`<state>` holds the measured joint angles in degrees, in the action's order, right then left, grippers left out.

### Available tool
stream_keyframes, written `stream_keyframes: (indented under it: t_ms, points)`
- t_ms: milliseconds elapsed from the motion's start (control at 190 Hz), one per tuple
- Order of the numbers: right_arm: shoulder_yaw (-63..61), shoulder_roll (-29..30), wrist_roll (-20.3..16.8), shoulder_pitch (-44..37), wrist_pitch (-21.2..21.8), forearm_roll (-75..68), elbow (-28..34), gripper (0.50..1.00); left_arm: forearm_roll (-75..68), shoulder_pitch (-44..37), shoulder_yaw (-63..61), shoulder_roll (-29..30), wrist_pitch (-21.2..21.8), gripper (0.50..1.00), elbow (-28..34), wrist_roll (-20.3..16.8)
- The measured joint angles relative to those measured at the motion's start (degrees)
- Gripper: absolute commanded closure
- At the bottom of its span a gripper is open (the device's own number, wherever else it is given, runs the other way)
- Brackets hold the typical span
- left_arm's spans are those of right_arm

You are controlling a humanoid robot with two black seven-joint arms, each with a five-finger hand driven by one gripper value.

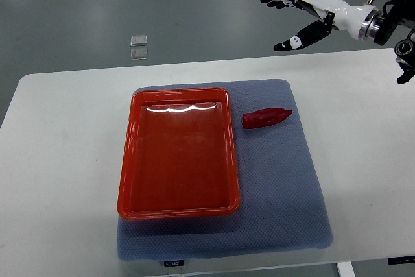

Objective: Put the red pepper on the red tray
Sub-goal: 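Raise the right hand and swing it over the red pepper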

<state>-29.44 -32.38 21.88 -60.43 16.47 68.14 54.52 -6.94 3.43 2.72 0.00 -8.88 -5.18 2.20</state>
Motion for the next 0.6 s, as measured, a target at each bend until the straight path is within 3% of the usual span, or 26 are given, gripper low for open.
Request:
stream_keyframes:
  t_ms: [179,336,599]
  points:
    - [10.7,0.3,0.1,-6.4,3.5,8.3,0.8,0.595,0.0,0.0,0.0,0.0,0.0,0.5,0.0,0.0]
    - [20.4,1.9,-0.7,-9.4,2.3,13.2,0.9,0.607,0.0,0.0,0.0,0.0,0.0,0.5,0.0,0.0]
    - [27.9,4.2,-11.4,-8.9,-1.6,13.9,0.0,0.609,0.0,0.0,0.0,0.0,0.0,0.5,0.0,0.0]
